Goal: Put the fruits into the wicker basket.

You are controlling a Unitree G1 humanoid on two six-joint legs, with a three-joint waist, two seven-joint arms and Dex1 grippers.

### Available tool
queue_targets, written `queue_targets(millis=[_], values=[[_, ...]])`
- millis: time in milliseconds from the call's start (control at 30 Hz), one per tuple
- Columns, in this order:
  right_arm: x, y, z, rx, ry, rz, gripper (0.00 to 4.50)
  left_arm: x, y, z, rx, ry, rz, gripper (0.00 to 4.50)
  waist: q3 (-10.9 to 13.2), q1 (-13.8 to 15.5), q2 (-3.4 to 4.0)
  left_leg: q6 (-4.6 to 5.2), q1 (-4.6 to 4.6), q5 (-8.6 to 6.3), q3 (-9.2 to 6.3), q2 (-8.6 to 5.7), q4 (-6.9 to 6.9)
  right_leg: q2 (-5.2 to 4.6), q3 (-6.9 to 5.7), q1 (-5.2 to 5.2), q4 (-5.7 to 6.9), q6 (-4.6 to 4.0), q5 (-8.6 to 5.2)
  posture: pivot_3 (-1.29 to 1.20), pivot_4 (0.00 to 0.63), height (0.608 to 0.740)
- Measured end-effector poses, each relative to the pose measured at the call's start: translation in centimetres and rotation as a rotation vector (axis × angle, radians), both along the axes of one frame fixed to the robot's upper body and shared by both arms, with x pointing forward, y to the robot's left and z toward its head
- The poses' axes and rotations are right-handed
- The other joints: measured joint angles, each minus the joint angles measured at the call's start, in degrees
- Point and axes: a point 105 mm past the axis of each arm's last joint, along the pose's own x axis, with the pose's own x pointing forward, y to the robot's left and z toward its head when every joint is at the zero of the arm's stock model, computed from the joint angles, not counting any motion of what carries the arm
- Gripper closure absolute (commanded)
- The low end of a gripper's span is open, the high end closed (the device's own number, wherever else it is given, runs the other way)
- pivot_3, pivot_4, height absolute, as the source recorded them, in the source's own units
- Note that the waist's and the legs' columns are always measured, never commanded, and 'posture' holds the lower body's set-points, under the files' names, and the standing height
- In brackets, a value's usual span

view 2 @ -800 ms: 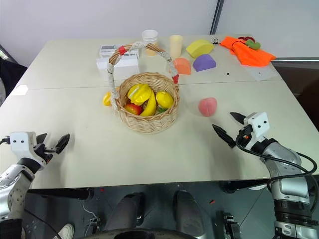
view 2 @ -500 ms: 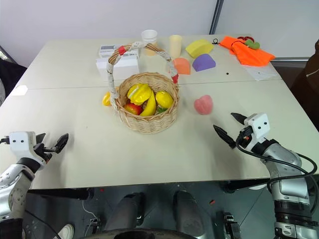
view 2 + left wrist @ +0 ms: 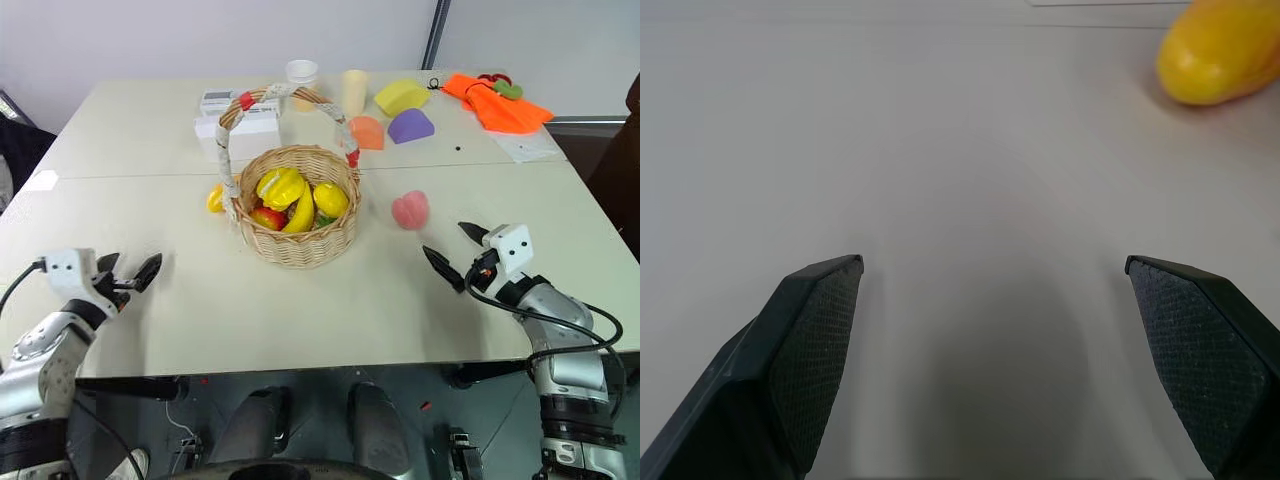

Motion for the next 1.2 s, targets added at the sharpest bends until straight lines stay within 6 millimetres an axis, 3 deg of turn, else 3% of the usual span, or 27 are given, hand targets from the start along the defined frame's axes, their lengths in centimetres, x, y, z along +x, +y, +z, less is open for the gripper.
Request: queue_targets(millis=[167,367,467,633,967,1067,1167,1200], values=[[-0.8,0.8,0.7,-0.022,0.003,0.055,0.06,3.5,-2.5,1.9,0.052,-0.018,-0.120,0.00,0.00,0.47,0.00,0.01,0.01,0.00,0.03,-0.03,-0.02,0.06,0.00,-0.01,0.03,-0.07,0.07,0.00,0.150,0.740],[-2.9,2.0,1.3,-0.079,0.069,0.166,0.06,6.7,-5.3,2.3,0.131,0.041,-0.278,0.00,0.01,0.60,-0.01,0.02,0.01,0.00,0.03,-0.03,0.01,0.11,0.00,-0.03,0.12,0.03,0.02,0.00,0.150,0.740],[-3.8,3.4,2.7,-0.094,0.081,0.248,0.06,8.2,-6.4,3.2,0.173,0.048,-0.334,0.00,0.02,0.43,-0.02,0.02,0.03,0.00,0.02,-0.02,0.03,0.13,0.00,-0.03,0.15,0.09,-0.02,0.00,0.150,0.740],[-4.6,6.5,7.0,-0.118,-0.007,0.369,0.06,10.5,-8.6,5.3,0.242,0.029,-0.422,0.00,0.03,0.39,-0.05,0.02,0.01,0.00,0.01,-0.02,0.03,0.14,0.00,-0.03,0.13,0.27,0.03,0.00,0.150,0.740],[-5.1,7.5,7.9,-0.119,-0.024,0.381,0.06,12.3,-8.4,3.8,0.297,0.120,-0.414,0.00,0.07,0.70,-0.12,0.10,-0.06,-0.05,0.02,-0.04,0.03,0.12,-0.01,-0.07,0.12,0.28,0.11,0.00,0.150,0.740],[-5.2,7.5,7.7,-0.118,-0.021,0.388,0.00,12.3,-8.6,3.1,0.294,0.154,-0.431,0.78,0.07,0.70,-0.12,0.10,-0.06,-0.05,0.02,-0.04,0.03,0.12,-0.01,-0.07,0.13,0.28,0.11,0.00,0.150,0.740],[-5.3,7.6,7.8,-0.121,-0.036,0.400,0.00,12.3,-8.7,2.4,0.288,0.170,-0.430,2.27,0.07,0.59,-0.13,0.11,-0.05,-0.05,0.01,-0.04,0.03,0.13,-0.01,-0.07,0.15,0.29,0.11,0.00,0.150,0.740],[-5.3,7.6,7.8,-0.121,-0.038,0.402,0.00,12.3,-8.6,2.5,0.290,0.166,-0.427,2.27,0.07,0.60,-0.13,0.10,-0.04,-0.05,0.01,-0.03,0.03,0.13,-0.01,-0.07,0.16,0.29,0.11,0.00,0.150,0.740]])
